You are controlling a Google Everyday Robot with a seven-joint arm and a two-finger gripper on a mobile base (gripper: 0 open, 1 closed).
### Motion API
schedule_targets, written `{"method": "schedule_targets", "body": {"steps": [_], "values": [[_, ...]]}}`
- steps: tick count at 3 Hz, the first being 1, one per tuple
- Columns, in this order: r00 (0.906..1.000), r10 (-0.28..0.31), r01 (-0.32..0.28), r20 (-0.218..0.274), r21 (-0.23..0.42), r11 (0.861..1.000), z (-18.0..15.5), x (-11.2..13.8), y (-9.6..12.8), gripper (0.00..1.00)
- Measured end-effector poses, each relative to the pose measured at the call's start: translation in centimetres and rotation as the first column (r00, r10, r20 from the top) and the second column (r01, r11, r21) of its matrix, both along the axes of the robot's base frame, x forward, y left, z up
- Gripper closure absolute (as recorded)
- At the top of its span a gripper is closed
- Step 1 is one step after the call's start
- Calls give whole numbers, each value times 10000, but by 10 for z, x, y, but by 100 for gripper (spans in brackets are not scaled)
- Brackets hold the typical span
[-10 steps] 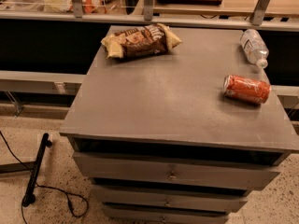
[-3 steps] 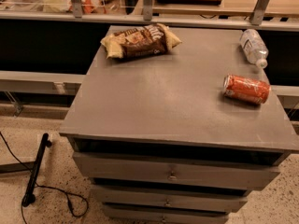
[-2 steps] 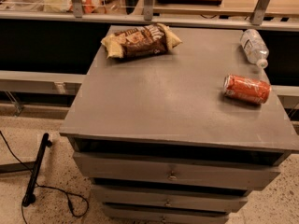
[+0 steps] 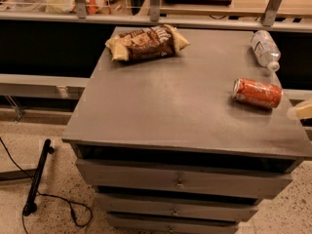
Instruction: Move coke can near brown chip bag
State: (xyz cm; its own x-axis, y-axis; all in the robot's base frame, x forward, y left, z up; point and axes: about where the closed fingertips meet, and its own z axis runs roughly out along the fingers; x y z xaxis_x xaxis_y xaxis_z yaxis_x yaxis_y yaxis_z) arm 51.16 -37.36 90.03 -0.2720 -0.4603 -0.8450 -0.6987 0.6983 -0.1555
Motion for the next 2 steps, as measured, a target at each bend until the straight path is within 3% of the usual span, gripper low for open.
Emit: {"method": "schedule_targets", "body": {"steps": [1,2], "values": [[9984,566,-563,-62,381,9977,-6,19,15,0],[9924,1163,-1149,-392,371,9927,-15,36,23,0]]}}
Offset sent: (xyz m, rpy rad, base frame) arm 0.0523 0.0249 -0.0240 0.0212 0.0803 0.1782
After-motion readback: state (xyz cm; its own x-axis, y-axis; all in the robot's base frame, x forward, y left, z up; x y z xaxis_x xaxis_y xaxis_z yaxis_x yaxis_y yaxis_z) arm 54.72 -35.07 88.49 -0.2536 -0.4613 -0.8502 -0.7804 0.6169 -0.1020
